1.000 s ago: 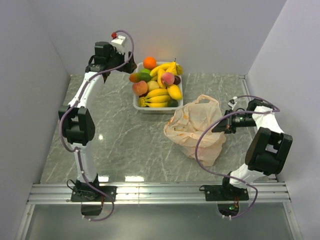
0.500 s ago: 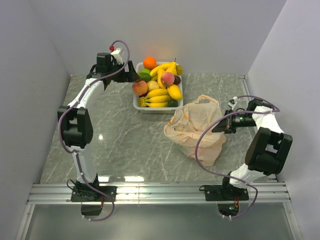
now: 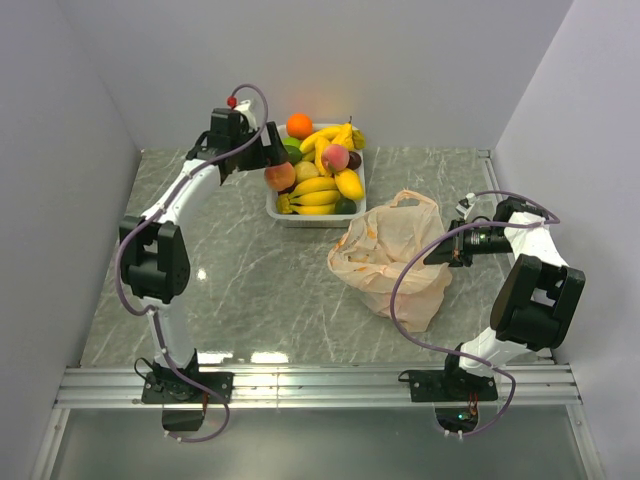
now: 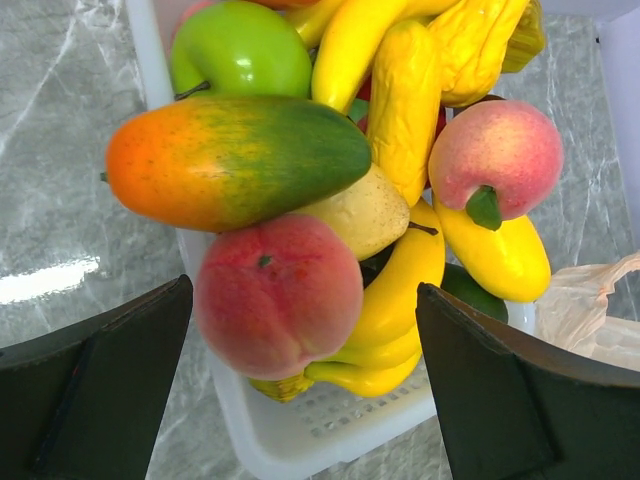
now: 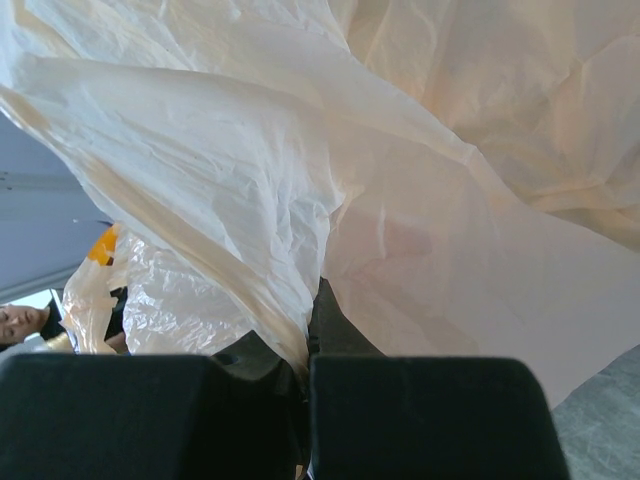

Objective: Place the fake fruits into the plastic bag and tie a complex knot

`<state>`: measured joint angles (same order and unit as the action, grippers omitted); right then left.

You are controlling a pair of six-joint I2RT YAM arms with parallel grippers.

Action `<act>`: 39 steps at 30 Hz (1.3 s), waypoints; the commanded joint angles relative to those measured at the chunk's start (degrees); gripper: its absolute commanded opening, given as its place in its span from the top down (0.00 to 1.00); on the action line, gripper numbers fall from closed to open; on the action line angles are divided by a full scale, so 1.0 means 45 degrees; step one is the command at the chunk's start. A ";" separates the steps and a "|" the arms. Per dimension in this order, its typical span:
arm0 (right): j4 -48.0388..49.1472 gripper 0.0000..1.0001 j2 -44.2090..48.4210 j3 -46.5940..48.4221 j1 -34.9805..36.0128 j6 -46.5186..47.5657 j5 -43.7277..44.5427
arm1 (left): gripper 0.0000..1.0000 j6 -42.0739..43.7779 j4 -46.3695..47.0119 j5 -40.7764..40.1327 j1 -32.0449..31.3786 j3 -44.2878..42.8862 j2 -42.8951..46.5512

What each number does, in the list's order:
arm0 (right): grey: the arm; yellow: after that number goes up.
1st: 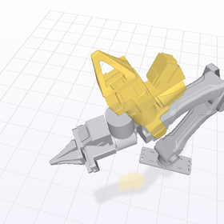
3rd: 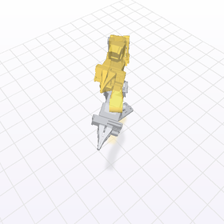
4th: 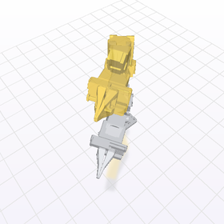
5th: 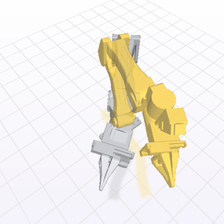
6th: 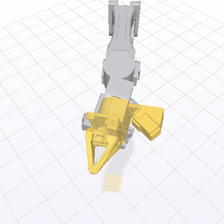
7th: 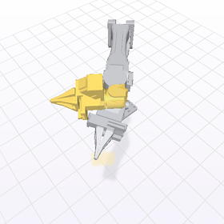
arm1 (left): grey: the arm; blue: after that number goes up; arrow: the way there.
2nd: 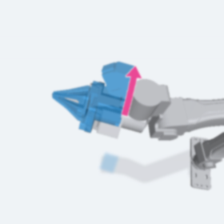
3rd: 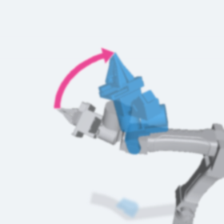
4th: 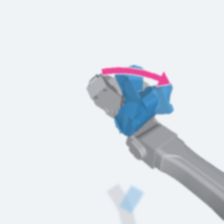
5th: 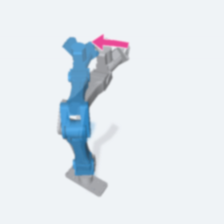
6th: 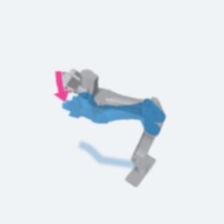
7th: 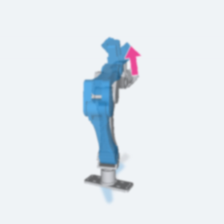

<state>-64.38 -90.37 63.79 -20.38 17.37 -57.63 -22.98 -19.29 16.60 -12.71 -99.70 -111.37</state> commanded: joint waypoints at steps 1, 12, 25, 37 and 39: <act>0.0088 1.00 0.0140 0.0375 0.0135 -0.0109 0.0013 | 0.01 -0.0225 0.0126 -0.0779 -0.0378 -0.0110 0.0121; -0.0049 1.00 0.0062 0.0414 0.0135 -0.0011 -0.0065 | 0.01 -0.0010 -0.0440 -0.3296 -0.0984 -0.0246 -0.0387; -0.0088 1.00 0.0023 0.0414 0.0135 0.0106 -0.0026 | 0.01 0.0049 -0.1006 -0.3202 -0.1238 -0.0891 -0.0954; -0.0107 1.00 0.0082 0.0415 0.0135 0.0125 -0.0026 | 0.40 0.0085 -0.0851 -0.1290 -0.1530 -0.0775 0.1053; -0.0088 1.00 0.0023 0.0395 0.0135 0.0145 -0.0045 | 0.46 0.0418 -0.0675 -0.0917 -0.1977 -0.0561 0.1563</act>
<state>-64.40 -90.37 63.79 -20.36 17.26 -57.65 -23.18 -24.93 7.94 -18.79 -101.45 -113.16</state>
